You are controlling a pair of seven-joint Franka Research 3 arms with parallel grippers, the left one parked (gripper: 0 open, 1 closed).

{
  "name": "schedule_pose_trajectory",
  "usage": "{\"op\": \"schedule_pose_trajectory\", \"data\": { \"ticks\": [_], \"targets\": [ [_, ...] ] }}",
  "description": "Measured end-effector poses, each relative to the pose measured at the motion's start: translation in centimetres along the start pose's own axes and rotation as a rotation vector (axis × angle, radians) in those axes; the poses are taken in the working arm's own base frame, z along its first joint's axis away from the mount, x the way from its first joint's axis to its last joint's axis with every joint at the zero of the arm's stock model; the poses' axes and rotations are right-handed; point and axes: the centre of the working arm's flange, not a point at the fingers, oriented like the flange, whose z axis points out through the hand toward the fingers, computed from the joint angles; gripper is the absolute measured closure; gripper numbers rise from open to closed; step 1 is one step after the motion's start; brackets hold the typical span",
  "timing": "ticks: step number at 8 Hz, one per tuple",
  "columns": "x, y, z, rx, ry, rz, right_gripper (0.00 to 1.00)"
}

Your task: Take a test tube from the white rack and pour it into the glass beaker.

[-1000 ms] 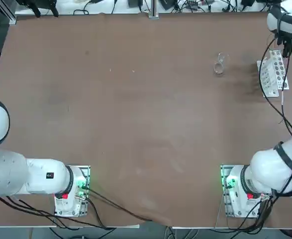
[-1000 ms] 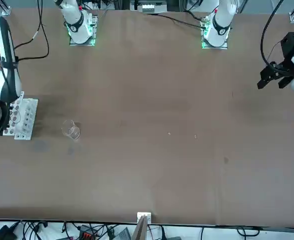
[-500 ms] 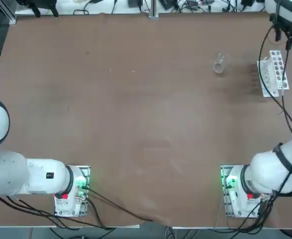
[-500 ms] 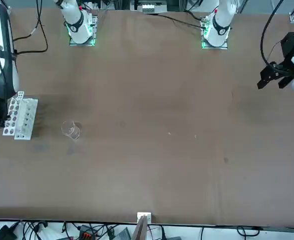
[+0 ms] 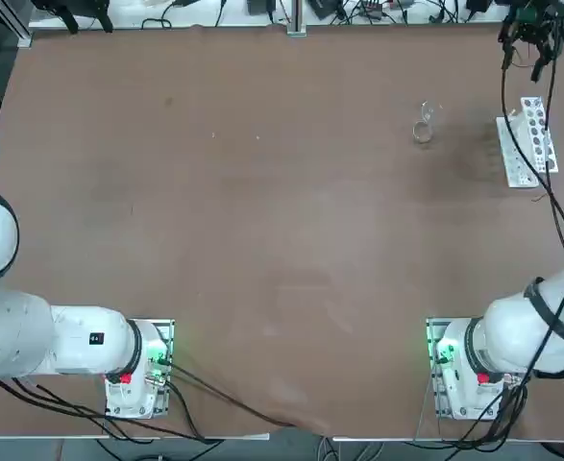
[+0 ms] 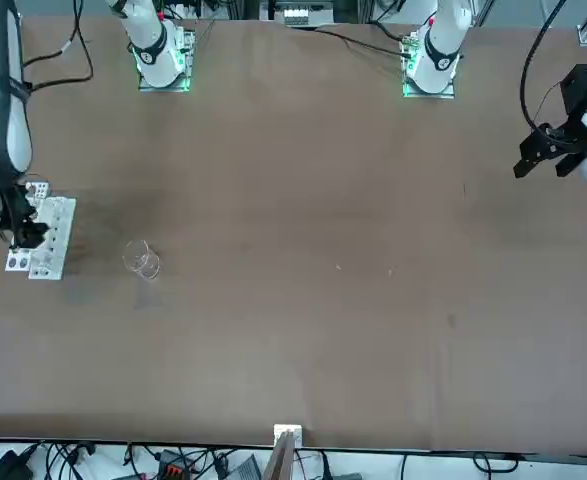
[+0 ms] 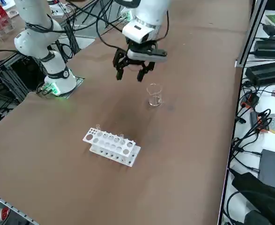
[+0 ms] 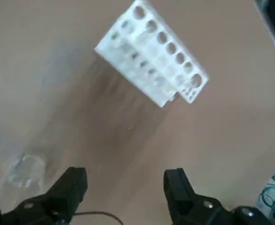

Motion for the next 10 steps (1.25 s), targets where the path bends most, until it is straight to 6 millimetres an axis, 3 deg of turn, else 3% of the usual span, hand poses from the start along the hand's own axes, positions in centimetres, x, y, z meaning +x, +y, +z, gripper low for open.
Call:
{"op": "schedule_pose_trajectory", "data": {
  "ticks": [2, 4, 7, 9, 10],
  "targets": [
    [-2.2, 0.1, -2.8, 0.123, -0.104, -0.18, 0.0],
    [-4.5, 2.1, -7.0, 0.172, -0.097, -0.451, 0.0],
    [-12.0, 5.2, -14.1, 0.234, 0.083, -0.826, 0.0],
    [-15.7, 7.1, -15.2, 0.251, 0.165, -0.934, 0.0],
    [-15.7, 8.3, -15.5, 0.261, 0.198, -0.971, 0.0]
  ]
}}
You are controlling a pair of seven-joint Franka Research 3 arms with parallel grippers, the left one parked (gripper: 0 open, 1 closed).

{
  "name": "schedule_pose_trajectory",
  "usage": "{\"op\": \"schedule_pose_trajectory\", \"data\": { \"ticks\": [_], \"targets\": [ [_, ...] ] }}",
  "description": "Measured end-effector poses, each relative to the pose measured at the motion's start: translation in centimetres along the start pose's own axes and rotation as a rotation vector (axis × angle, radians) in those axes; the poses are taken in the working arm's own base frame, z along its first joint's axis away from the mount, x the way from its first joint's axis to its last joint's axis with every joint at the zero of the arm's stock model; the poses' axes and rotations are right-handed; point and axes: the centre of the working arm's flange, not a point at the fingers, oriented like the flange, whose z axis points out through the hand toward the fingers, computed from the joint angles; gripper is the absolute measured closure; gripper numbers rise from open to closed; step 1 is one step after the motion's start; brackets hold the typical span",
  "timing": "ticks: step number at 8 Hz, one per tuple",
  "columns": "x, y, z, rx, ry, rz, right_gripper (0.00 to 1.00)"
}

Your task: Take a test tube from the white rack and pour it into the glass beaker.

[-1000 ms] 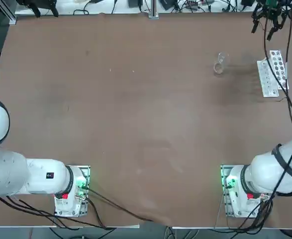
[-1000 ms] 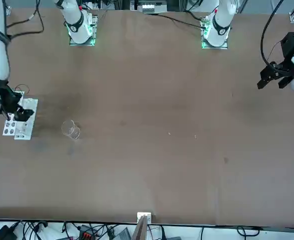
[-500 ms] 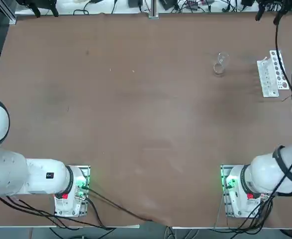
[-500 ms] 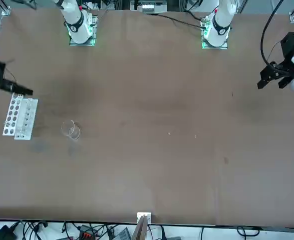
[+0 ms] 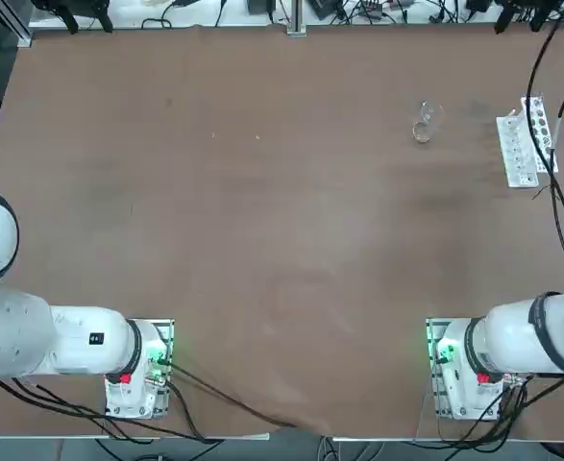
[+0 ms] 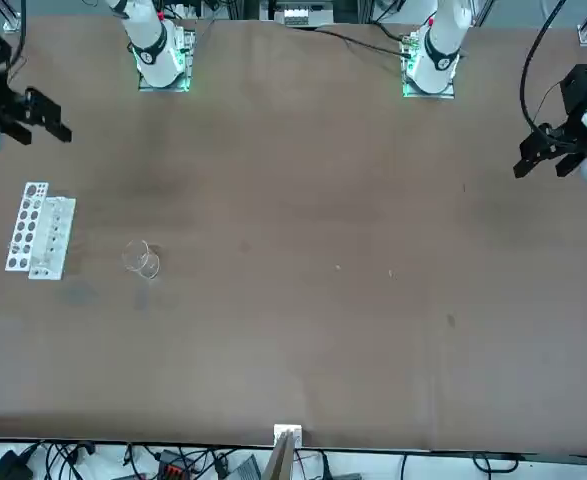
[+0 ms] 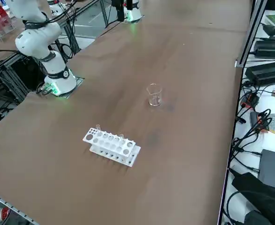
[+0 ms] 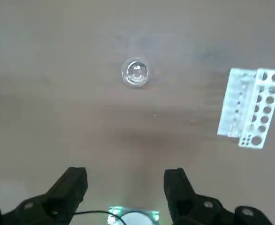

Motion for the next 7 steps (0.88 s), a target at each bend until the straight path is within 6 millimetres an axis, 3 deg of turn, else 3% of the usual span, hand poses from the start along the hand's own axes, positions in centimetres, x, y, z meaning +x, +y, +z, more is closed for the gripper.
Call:
{"op": "schedule_pose_trajectory", "data": {
  "ticks": [2, 4, 7],
  "targets": [
    [-0.5, 1.6, 0.2, 0.002, 0.014, -0.014, 0.0],
    [-0.2, 2.0, 1.4, 0.005, -0.003, 0.005, 0.0],
    [0.0, 2.2, 1.7, 0.006, -0.007, 0.01, 0.0]
  ]
}}
